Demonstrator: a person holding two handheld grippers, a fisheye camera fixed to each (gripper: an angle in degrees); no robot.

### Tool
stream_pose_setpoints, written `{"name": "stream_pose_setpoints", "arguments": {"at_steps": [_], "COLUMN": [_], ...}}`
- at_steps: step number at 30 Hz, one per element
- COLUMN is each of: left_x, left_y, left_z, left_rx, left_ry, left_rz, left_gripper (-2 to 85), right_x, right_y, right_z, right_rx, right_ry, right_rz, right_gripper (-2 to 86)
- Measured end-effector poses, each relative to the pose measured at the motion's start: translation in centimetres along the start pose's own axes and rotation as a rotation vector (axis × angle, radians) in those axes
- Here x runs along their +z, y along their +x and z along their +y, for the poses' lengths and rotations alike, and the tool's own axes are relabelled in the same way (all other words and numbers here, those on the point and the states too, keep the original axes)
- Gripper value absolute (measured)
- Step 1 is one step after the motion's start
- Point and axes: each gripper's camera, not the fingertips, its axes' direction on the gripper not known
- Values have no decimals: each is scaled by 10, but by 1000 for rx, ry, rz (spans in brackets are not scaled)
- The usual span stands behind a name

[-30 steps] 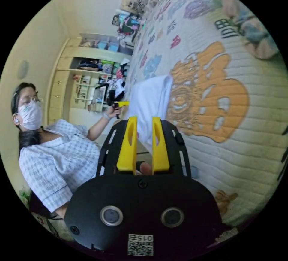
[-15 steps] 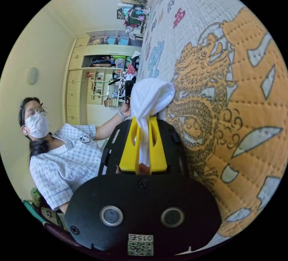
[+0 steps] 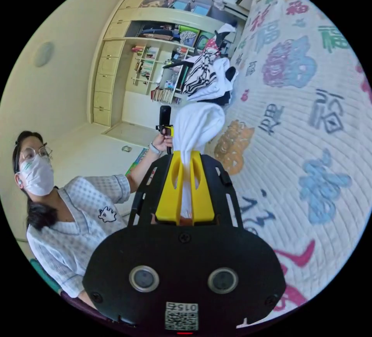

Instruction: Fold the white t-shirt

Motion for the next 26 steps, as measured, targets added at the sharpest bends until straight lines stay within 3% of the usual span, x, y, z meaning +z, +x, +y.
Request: {"name": "stream_pose_setpoints", "arguments": {"at_steps": [5,13,17,21,23,26], "left_x": [-140,-186,-165,-155,-149,-134], "left_y": [-22,-75,-76,-33,10,61], "left_z": [62,98,113,136,158,188], "left_rx": [-167,-334,-328,-251,-199,-109], "left_ry": [72,99,87,136,251,472], "left_rz": [-232,-506,-607,-781,-914,-945], "left_gripper": [53,60,75,83,87,91], "right_x": [168,345,371,341,321,311], "right_y": [23,88,107,86,64,28], "right_z": [-85,-147,-147,-145,-148,-163], "right_rx": [5,152,220,47,-65,-196], "right_ry": [-125,-164,-194,-134,-59,34], "right_rz": [-53,64,106,269,394,513], "right_gripper": [19,27,43,69,85,119]}}
